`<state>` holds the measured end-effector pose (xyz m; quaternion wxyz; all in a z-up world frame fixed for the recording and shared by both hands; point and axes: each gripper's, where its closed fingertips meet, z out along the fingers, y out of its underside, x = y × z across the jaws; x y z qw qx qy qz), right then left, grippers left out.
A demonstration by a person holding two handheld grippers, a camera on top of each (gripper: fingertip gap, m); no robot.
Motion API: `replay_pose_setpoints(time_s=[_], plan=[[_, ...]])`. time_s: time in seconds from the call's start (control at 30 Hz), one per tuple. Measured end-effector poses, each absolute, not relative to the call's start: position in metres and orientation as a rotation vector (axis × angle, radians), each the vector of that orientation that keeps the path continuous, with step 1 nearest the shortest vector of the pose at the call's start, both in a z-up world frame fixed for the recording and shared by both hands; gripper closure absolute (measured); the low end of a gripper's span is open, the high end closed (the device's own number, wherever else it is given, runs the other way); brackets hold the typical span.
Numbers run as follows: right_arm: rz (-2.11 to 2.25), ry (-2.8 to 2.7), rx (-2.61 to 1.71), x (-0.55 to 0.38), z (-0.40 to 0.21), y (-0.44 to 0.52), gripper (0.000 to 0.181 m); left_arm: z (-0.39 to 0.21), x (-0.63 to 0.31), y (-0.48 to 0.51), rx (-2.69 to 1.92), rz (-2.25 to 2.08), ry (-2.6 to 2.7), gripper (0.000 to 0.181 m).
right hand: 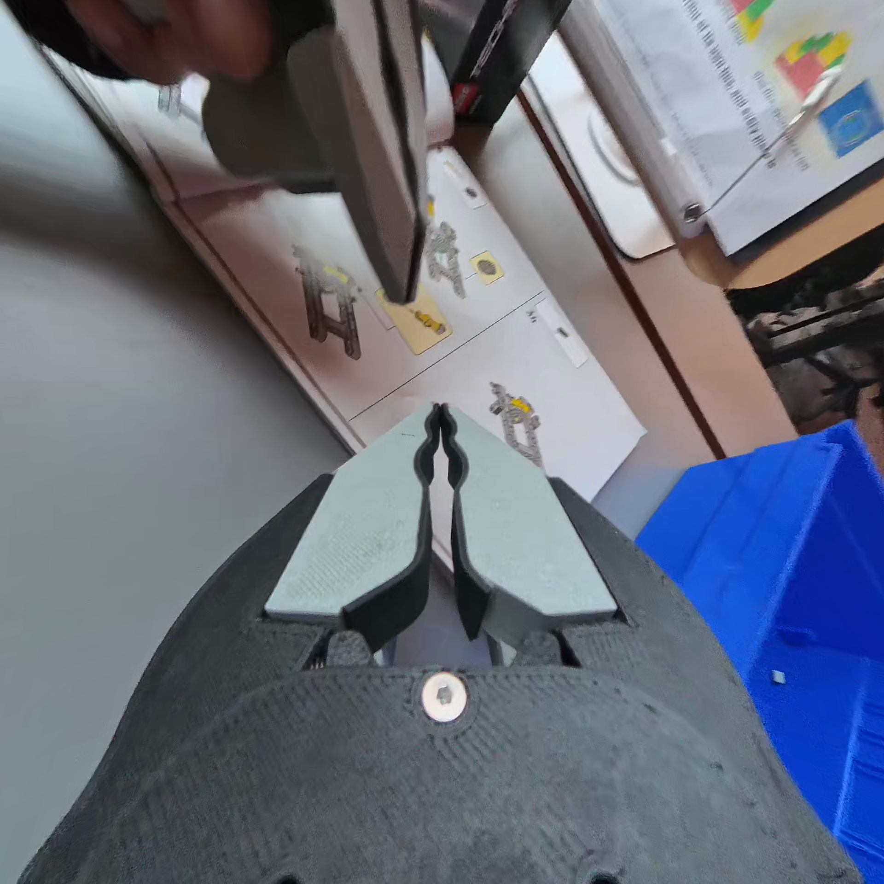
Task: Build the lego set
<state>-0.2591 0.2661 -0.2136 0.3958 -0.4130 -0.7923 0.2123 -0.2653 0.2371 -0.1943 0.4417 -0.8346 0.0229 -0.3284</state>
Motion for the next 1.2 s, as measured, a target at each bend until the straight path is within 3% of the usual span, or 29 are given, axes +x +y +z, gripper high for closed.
replay_pose_setpoints(time_s=[0.03, 0.07, 0.2, 0.37, 0.6, 0.73, 1.2], plan=[[0.554, -1.971, -1.033, -0.259, -0.204, 0.266, 0.181, -0.198, -0.261, 0.237, -2.102, -0.775, 0.111, 0.181], [0.577, -1.936, -1.028, -0.259, -0.195, 0.266, 0.181, -0.204, -0.259, 0.238, -2.149, -0.71, 0.151, 0.157], [0.587, -1.792, -1.097, -0.257, -0.173, 0.288, 0.181, -0.235, -0.243, 0.246, -2.327, -0.537, 0.285, 0.13], [0.64, -1.708, -1.125, -0.25, -0.158, 0.302, 0.181, -0.256, -0.237, 0.272, -2.404, -0.34, 0.363, 0.125], [0.691, -1.563, -1.154, -0.236, -0.128, 0.323, 0.181, -0.255, -0.226, 0.316, -2.388, -0.233, 0.383, 0.1], [0.806, -1.445, -1.162, -0.223, -0.106, 0.335, 0.181, -0.248, -0.218, 0.337, -2.337, -0.225, 0.374, 0.109], [0.765, -1.455, -1.162, -0.22, -0.108, 0.34, 0.181, -0.259, -0.223, 0.351, -2.345, -0.173, 0.385, 0.111]])
